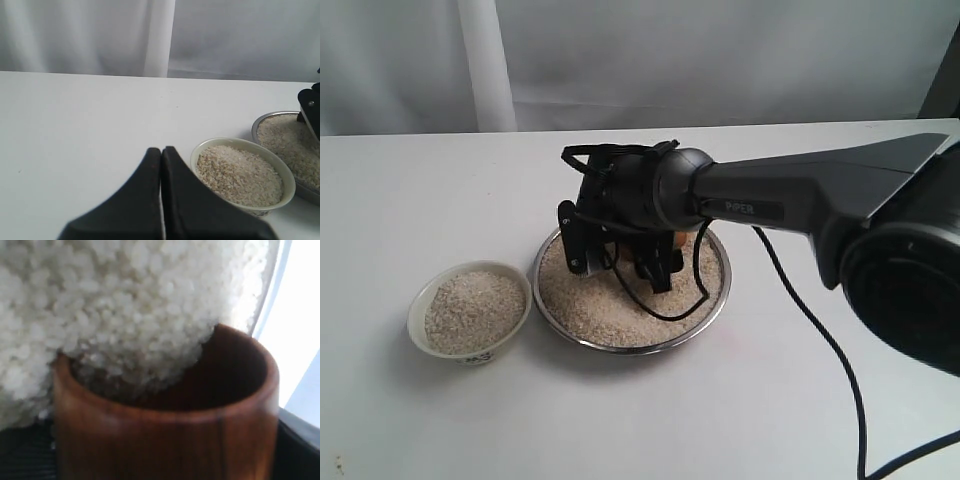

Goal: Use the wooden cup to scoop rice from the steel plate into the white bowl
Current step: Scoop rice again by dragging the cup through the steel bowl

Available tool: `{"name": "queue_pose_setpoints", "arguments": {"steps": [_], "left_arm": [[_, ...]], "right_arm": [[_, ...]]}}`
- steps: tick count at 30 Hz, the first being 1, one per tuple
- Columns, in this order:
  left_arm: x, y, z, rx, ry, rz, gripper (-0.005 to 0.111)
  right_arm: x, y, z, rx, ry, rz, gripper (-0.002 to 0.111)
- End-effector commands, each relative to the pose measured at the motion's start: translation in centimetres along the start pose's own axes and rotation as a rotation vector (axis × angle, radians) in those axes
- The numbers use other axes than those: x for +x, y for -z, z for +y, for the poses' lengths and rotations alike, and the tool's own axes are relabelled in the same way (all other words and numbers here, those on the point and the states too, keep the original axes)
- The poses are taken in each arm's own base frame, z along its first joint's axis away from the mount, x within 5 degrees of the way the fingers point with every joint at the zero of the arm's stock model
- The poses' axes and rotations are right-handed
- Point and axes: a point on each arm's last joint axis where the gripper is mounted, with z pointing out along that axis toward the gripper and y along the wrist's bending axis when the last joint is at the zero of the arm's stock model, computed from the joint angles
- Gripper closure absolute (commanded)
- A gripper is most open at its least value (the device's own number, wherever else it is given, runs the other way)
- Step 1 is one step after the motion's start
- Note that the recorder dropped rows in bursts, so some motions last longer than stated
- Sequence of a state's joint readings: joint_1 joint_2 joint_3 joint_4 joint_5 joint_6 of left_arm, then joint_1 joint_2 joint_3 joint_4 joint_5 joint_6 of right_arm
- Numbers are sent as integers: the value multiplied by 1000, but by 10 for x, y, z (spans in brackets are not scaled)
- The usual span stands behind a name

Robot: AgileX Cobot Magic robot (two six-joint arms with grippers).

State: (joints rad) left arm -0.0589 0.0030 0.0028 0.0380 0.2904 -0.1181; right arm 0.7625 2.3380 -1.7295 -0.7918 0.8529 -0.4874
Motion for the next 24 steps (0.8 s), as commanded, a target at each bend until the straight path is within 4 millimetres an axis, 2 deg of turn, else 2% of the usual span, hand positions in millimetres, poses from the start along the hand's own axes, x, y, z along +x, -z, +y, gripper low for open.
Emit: {"name": "queue_pose_setpoints", "arguments": {"steps": [1,10,24], "left_arm": [[-1,0,-1,7,12,-10,107],[-1,0,-1,7,7,-10,107],[-1,0,-1,7,10,-10,107]], "right_arm": [[-9,6,1,-36,-68,-90,108],[-19,16,-1,-73,-195,-236,108],[-3,27,10,-74,-264,-361,108]]}}
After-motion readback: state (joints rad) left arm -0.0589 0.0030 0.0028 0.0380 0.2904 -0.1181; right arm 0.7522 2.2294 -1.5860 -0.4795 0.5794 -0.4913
